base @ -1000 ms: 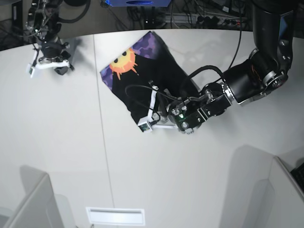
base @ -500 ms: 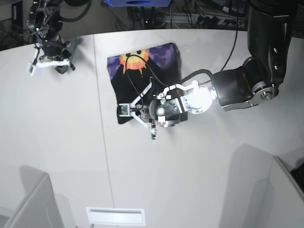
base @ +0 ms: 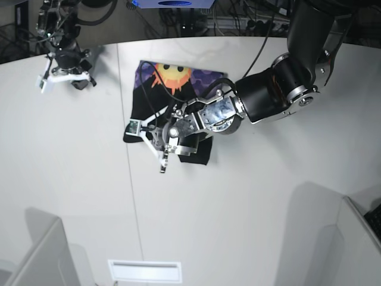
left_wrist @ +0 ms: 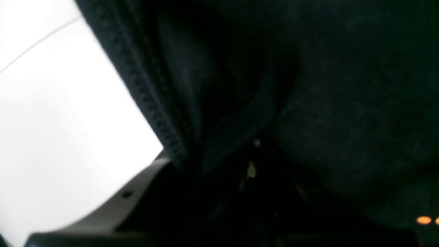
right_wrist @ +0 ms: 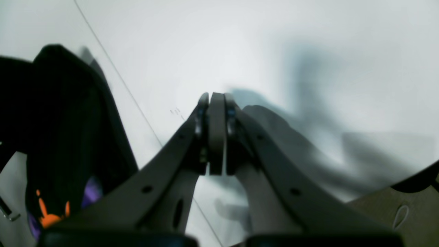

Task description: Fold the T-shirt properly

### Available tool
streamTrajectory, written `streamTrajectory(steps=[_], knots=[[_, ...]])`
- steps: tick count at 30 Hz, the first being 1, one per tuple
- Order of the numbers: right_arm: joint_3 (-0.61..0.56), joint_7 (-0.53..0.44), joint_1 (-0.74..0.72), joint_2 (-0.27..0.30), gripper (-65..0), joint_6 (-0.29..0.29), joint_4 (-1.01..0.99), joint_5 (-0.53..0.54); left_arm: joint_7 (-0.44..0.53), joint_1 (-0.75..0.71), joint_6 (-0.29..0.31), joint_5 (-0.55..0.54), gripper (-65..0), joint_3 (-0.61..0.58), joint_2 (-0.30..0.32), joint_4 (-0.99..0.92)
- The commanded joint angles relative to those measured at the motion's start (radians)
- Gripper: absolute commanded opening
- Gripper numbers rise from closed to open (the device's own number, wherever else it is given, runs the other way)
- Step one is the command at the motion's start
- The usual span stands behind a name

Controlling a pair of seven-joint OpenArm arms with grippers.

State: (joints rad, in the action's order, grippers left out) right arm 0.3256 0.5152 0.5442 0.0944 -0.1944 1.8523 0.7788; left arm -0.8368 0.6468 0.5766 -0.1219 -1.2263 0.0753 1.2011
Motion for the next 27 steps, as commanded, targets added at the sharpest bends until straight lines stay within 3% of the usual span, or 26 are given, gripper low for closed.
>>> streamTrajectory(steps=[1, 12, 16, 22, 27], knots=[[0.005, -0.020, 0.003, 0.008, -65.0, 0.006, 0.016, 0.001, -0.014, 0.008, 0.004, 0.001, -65.0, -0.002, 0.001, -0.022], [0.005, -0.019, -0.006, 0.011, -65.0, 0.006, 0.016, 0.001, -0.022, 0.008, 0.004, 0.000, -65.0, 0.000, 0.007, -0.083], [0.005, -0.019, -0.008, 0.012, -65.0, 0.006, 0.016, 0.001, -0.085, 0.012, 0.004, 0.000, -65.0, 0.006, 0.007, -0.069], [0.005, -0.016, -0.003, 0.012, -65.0, 0.006, 0.016, 0.001, -0.160, 0.003, 0.004, 0.000, -65.0, 0.110, 0.007, 0.003], [0.000, -0.016, -0.006, 0.015, -65.0, 0.006, 0.016, 0.001, -0.164, 0.003, 0.004, 0.001, -65.0, 0.116, 0.019, 0.024]])
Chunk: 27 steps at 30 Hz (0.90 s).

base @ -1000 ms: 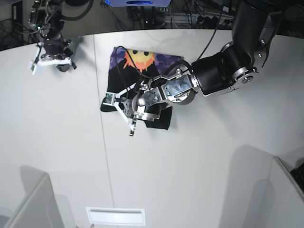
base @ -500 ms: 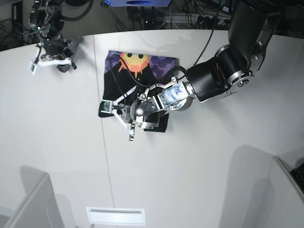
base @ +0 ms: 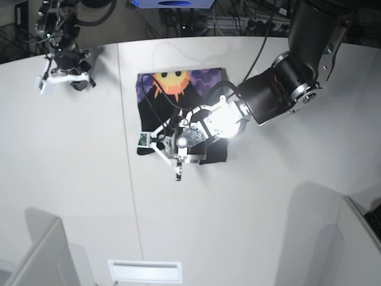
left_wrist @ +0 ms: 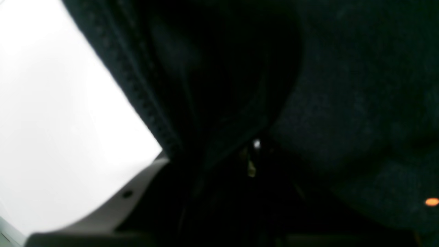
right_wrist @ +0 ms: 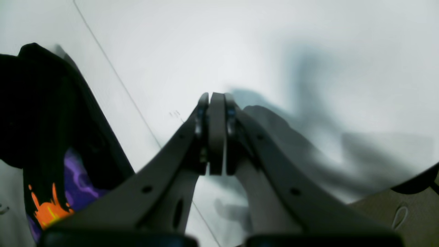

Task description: Fold the T-shirt properly

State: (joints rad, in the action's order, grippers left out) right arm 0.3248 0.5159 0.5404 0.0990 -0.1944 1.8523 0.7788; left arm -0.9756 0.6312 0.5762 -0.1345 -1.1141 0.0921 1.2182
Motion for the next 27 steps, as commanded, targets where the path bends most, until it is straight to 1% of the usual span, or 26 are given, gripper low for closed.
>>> streamTrajectory(steps=[1, 18, 21, 22, 23, 26, 27], knots=[[0.001, -0.017, -0.004, 0.011, -65.0, 0.006, 0.016, 0.001, -0.026, 0.019, 0.005, 0.016, -65.0, 0.004, 0.001, 0.010], [-0.003, -0.017, -0.015, 0.012, -65.0, 0.006, 0.017, 0.001, -0.026, 0.042, 0.005, 0.019, -65.0, -0.002, -0.005, 0.013], [-0.003, -0.017, -0.015, 0.012, -65.0, 0.006, 0.017, 0.001, -0.026, 0.062, 0.005, 0.014, -43.8, -0.005, -0.005, 0.013], [-0.003, -0.017, -0.016, 0.012, -65.0, 0.006, 0.017, 0.001, -0.026, 0.065, 0.005, 0.014, -38.7, -0.001, -0.007, 0.013], [-0.003, -0.017, -0.016, 0.012, -65.0, 0.006, 0.017, 0.001, -0.026, 0.069, 0.005, 0.016, -31.8, 0.006, -0.007, 0.013], [-0.005, -0.017, -0.016, 0.012, -65.0, 0.006, 0.017, 0.001, -0.026, 0.103, 0.005, 0.014, -15.6, 0.006, -0.025, 0.013], [-0.005, -0.017, -0.018, 0.012, -65.0, 0.006, 0.017, 0.001, -0.026, 0.108, 0.005, 0.014, -12.2, 0.007, -0.027, 0.013]])
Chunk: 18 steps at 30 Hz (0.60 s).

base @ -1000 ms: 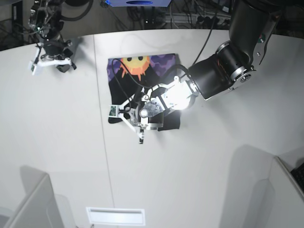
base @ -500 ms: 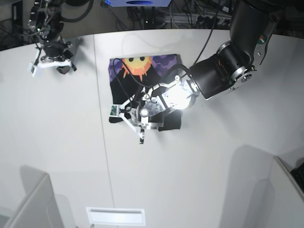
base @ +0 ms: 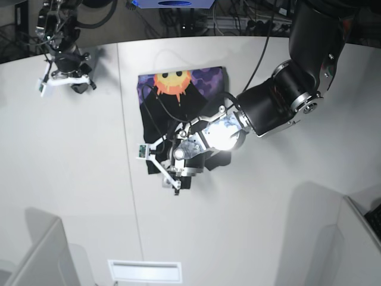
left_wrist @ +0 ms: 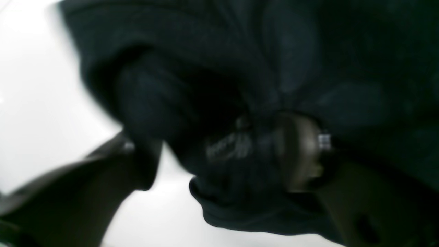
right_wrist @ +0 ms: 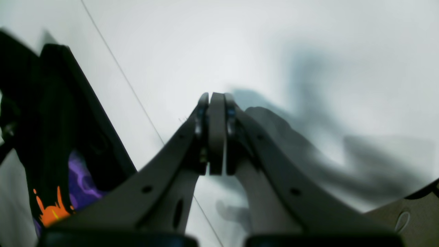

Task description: Fold the T-shirt properly

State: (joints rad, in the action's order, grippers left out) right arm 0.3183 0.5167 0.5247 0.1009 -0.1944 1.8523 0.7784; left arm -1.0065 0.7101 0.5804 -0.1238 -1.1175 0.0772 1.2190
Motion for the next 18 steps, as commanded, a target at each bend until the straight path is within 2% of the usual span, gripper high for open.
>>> streamTrajectory(steps=[1, 4, 7, 9, 11, 12, 17, 18], knots=[[0.002, -0.017, -0.002, 0.009, -65.0, 0.006, 0.017, 0.002, 0.005, 0.035, 0.000, 0.005, -9.4, 0.012, -0.015, 0.014], [0.002, -0.017, -0.002, 0.009, -65.0, 0.006, 0.016, 0.002, 0.005, 0.065, 0.000, 0.003, -5.8, 0.067, -0.032, 0.043], [0.000, -0.016, 0.001, 0.012, -65.0, 0.008, 0.017, 0.000, 0.002, 0.061, 0.000, 0.003, -5.9, 0.215, -0.032, 0.114], [-0.015, -0.016, 0.004, 0.036, -65.0, 0.016, 0.019, 0.000, 0.001, 0.039, 0.000, 0.009, -9.2, 0.307, -0.029, 0.181], [-0.040, -0.019, 0.005, 0.066, -65.0, 0.019, 0.022, 0.000, 0.001, -0.007, -0.003, 0.013, -17.3, 0.397, -0.011, 0.264], [-0.049, -0.020, 0.007, 0.076, -65.0, 0.019, 0.025, 0.000, 0.001, -0.034, -0.003, 0.013, -23.0, 0.440, 0.020, 0.308], [-0.089, -0.020, 0.001, 0.122, -65.0, 0.020, 0.066, -0.001, 0.002, -0.243, -0.004, 0.040, -64.3, 0.650, 0.148, 0.583], [-0.097, -0.022, -0.001, 0.141, -65.0, 0.020, 0.077, -0.001, 0.004, -0.290, -0.004, 0.065, -65.0, 0.678, 0.169, 0.643]])
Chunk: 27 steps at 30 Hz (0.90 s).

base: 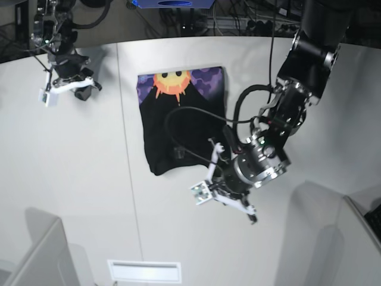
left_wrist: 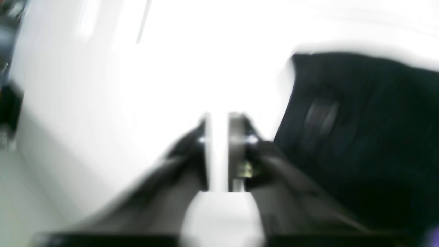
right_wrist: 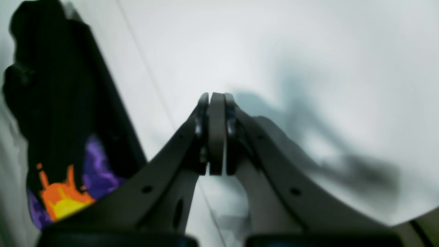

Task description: Fold the T-shirt properly

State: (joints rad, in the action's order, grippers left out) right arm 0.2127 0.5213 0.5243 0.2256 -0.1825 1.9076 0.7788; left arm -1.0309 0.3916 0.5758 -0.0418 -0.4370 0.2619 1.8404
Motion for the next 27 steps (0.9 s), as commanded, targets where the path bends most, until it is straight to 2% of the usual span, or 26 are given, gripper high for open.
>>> streamTrajectory(steps=[1, 6, 10, 15, 19, 20, 22, 24, 27], knots=[[0.000, -0.026, 0.000, 0.034, -65.0, 0.008, 0.026, -0.002, 0.031, -0.029, 0.000, 0.006, -65.0, 0.031, 0.004, 0.077], [-0.006, -0.026, 0.007, 0.085, -65.0, 0.008, 0.063, -0.002, 0.054, -0.256, 0.000, 0.033, -65.0, 0.185, 0.058, 0.160], [-0.006, -0.025, 0.049, 0.119, -65.0, 0.008, 0.106, -0.002, 0.188, -0.460, 0.000, 0.029, -65.0, 0.274, 0.067, 0.169], [0.003, -0.025, 0.102, 0.126, -65.0, 0.008, 0.111, -0.002, 0.426, -0.687, 0.000, 0.023, -65.0, 0.306, 0.109, 0.167], [0.001, -0.059, 0.153, 0.126, -65.0, 0.019, 0.111, -0.003, 0.748, -0.857, 0.000, 0.032, -65.0, 0.324, 0.116, 0.160], [-0.003, -0.114, 0.176, 0.125, -65.0, 0.050, 0.109, -0.023, 0.841, -0.899, 0.000, 0.032, -65.0, 0.341, 0.121, 0.158], [-0.005, -0.290, 0.225, 0.096, -65.0, 0.166, 0.108, -0.138, 1.007, -0.965, 0.000, 0.032, -65.0, 0.369, 0.118, 0.150], [-0.005, -0.478, 0.260, 0.018, -65.0, 0.286, 0.100, -0.285, 1.136, -1.015, 0.000, 0.032, -65.0, 0.396, 0.116, 0.147], [0.004, -0.745, 0.290, -0.137, -65.0, 0.412, 0.066, -0.500, 1.288, -1.081, 0.000, 0.032, -65.0, 0.424, 0.115, 0.144]])
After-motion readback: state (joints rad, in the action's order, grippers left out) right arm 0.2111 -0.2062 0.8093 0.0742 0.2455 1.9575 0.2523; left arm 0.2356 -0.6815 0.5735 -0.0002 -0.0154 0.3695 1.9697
